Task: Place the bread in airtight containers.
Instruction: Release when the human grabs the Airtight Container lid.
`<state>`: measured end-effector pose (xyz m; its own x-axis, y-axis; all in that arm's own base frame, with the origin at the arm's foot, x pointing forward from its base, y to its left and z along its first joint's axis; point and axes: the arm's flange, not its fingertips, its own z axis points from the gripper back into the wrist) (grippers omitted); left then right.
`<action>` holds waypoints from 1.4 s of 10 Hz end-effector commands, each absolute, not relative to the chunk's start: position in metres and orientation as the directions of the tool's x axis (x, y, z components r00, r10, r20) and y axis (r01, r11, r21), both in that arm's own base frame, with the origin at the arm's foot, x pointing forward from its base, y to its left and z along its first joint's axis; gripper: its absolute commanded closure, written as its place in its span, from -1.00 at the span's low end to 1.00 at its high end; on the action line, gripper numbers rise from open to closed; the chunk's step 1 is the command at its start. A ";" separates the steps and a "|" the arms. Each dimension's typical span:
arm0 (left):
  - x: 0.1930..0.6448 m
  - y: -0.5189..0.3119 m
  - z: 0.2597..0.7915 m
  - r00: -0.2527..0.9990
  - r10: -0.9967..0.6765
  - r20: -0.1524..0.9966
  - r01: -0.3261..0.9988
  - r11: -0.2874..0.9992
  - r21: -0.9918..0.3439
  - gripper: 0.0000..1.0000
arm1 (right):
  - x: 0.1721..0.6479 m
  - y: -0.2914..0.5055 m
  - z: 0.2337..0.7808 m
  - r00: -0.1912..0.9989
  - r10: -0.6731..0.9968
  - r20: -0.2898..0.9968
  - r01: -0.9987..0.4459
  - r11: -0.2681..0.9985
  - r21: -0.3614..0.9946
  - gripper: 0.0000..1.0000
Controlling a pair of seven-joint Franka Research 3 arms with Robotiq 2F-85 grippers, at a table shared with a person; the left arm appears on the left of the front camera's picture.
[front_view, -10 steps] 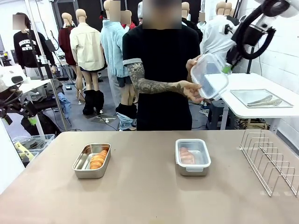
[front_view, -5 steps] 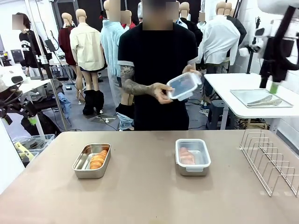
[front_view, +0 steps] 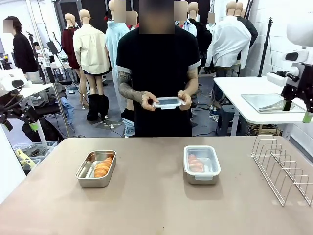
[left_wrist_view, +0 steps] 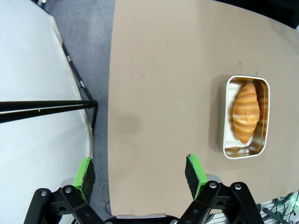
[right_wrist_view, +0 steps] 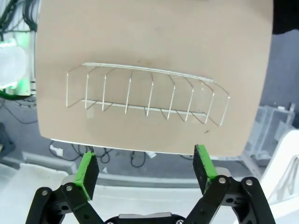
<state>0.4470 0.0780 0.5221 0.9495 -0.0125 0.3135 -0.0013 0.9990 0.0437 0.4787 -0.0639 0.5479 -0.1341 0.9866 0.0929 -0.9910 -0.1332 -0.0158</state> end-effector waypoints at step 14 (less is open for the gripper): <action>0.445 0.078 0.522 0.950 0.004 0.311 -0.025 0.998 0.064 -1.00 | 0.479 -0.064 0.548 -0.134 0.987 0.093 -0.991 -0.133 -0.016 -1.00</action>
